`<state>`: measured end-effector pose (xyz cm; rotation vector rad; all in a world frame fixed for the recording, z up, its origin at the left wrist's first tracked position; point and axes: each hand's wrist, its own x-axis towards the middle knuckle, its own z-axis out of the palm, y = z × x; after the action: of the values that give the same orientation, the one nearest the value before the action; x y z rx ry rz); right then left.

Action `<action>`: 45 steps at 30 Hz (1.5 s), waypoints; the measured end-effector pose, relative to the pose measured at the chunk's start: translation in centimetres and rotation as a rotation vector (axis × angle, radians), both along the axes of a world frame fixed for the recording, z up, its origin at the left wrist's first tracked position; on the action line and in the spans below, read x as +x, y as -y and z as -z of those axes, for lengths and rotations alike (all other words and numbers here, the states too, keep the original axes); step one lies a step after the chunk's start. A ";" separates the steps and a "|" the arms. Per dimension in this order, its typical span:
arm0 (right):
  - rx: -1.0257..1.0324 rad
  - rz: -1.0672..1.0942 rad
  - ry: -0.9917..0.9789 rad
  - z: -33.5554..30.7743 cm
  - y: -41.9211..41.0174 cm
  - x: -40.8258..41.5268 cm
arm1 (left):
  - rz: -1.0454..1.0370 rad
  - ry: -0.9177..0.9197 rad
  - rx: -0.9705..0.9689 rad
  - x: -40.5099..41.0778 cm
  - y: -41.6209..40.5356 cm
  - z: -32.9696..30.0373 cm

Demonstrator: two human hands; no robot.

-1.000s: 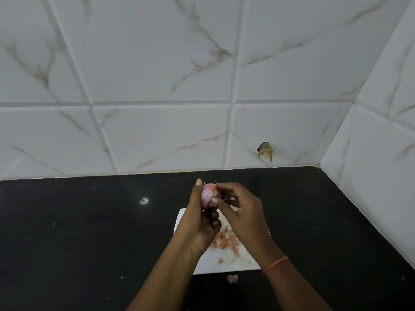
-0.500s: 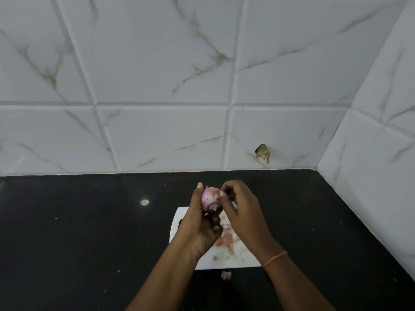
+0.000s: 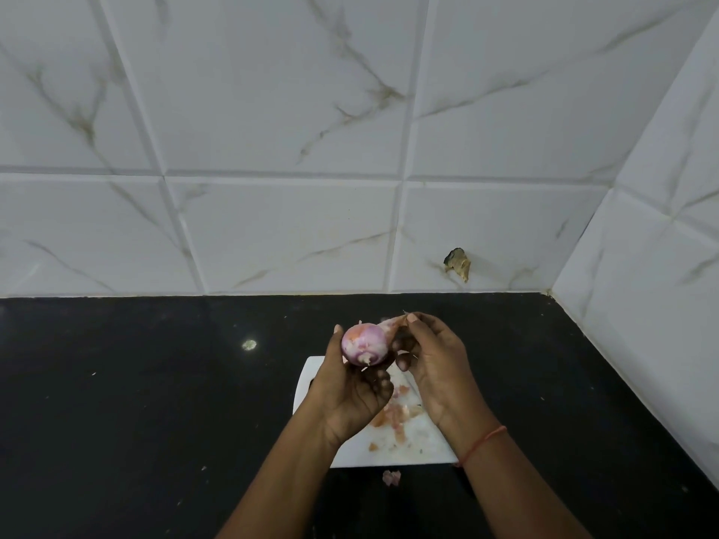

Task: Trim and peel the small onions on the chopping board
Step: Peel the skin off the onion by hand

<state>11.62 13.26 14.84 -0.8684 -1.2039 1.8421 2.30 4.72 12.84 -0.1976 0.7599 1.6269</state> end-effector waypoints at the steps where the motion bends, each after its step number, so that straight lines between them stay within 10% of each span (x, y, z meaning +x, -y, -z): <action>1: 0.024 -0.013 0.000 0.0 0.0 -0.1 | -0.043 0.031 0.002 -0.1 -0.2 0.2; 12: -0.172 -0.053 -0.115 -0.5 0.1 -0.5 | -0.049 -0.344 0.007 -0.8 -0.7 1.6; 27: -0.476 0.026 -0.256 0.0 -0.3 0.4 | -0.053 0.056 0.072 -0.8 -0.5 2.2; 36: -0.247 0.045 -0.282 0.3 -0.2 0.3 | -0.136 0.058 -0.003 -0.8 -0.3 2.0; 45: 0.658 -0.087 0.439 1.7 1.8 -0.7 | -0.095 -0.120 0.003 -1.0 -0.2 1.7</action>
<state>10.91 11.48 13.12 -0.8545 -1.9931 1.1973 1.32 4.92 11.12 -0.1362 0.8508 1.7418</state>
